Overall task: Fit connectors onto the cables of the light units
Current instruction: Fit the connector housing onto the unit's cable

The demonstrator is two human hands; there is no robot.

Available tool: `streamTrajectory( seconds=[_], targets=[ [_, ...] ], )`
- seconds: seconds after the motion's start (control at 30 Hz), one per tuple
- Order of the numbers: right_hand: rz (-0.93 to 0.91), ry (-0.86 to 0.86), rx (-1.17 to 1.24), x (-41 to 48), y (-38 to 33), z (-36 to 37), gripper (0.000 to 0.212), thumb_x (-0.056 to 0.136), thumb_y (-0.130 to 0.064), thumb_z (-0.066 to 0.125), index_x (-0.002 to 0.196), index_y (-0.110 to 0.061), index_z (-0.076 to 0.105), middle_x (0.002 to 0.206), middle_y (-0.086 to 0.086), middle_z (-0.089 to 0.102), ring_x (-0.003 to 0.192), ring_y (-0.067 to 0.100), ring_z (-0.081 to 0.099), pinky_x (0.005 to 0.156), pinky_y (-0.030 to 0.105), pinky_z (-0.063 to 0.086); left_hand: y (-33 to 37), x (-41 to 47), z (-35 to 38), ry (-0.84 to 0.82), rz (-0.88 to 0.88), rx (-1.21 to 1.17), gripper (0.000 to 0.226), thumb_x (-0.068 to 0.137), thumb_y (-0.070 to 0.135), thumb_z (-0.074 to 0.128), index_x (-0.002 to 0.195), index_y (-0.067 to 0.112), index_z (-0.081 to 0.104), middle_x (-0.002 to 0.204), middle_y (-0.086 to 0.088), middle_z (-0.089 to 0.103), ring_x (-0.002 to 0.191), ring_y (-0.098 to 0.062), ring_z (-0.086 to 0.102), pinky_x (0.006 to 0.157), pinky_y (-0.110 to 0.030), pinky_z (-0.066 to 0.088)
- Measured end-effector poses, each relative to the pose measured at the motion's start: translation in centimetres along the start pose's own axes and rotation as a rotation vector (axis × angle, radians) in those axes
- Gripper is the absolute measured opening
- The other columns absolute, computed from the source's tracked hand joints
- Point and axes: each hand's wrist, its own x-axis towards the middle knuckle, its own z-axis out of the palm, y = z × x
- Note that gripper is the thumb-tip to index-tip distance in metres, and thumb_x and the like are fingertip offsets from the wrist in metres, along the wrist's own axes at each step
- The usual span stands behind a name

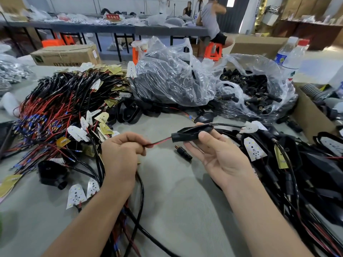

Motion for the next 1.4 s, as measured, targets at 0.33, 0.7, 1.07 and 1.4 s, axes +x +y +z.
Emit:
streamTrajectory(
  seconds=[0.33, 0.7, 1.07, 1.4],
  targets=[
    [-0.055, 0.094, 0.192, 0.5, -1.9, -1.5, 0.025, 0.1, -0.004, 0.052, 0.122, 0.002, 0.063, 0.098, 0.017, 0.075, 0.115, 0.035, 0.069, 0.086, 0.051, 0.061, -0.8, 1.3, -1.0, 0.225, -0.007, 0.185, 0.038, 0.053, 0.006, 0.04, 0.06, 0.024, 0.073, 0.052, 0.006, 0.064, 0.047, -0.012, 0.055, 0.052, -0.028, 0.047],
    [0.109, 0.036, 0.201, 0.1, -2.0, -0.8, 0.035, 0.093, -0.008, 0.053, 0.126, 0.002, 0.059, 0.112, 0.017, 0.072, 0.103, 0.034, 0.073, 0.09, 0.05, 0.059, 0.5, -0.3, -1.5, -1.182, -0.292, -0.244, 0.045, 0.049, -0.009, 0.031, 0.054, 0.01, 0.073, 0.036, 0.001, 0.032, 0.041, -0.008, 0.027, 0.046, -0.024, 0.019],
    [0.129, 0.088, -0.041, 0.2, -1.0, -0.6, 0.039, 0.07, -0.019, 0.07, 0.107, -0.007, 0.067, 0.12, 0.021, 0.068, 0.11, 0.034, 0.07, 0.089, 0.044, 0.06, 1.0, -1.2, -0.7, -1.723, -0.313, 0.199, 0.044, 0.069, -0.015, 0.051, 0.103, -0.001, 0.075, 0.086, -0.005, 0.077, 0.08, -0.018, 0.069, 0.076, -0.031, 0.055],
    [0.214, -0.085, -0.298, -0.5, -0.6, -0.2, 0.017, 0.083, -0.02, 0.063, 0.087, -0.013, 0.078, 0.085, 0.015, 0.07, 0.073, 0.02, 0.069, 0.065, 0.032, 0.059, -1.4, -0.8, 1.7, -0.52, -0.415, -0.063, 0.023, 0.09, 0.006, 0.064, 0.091, 0.018, 0.084, 0.097, -0.016, 0.078, 0.078, -0.019, 0.076, 0.069, -0.023, 0.059]
  ],
)
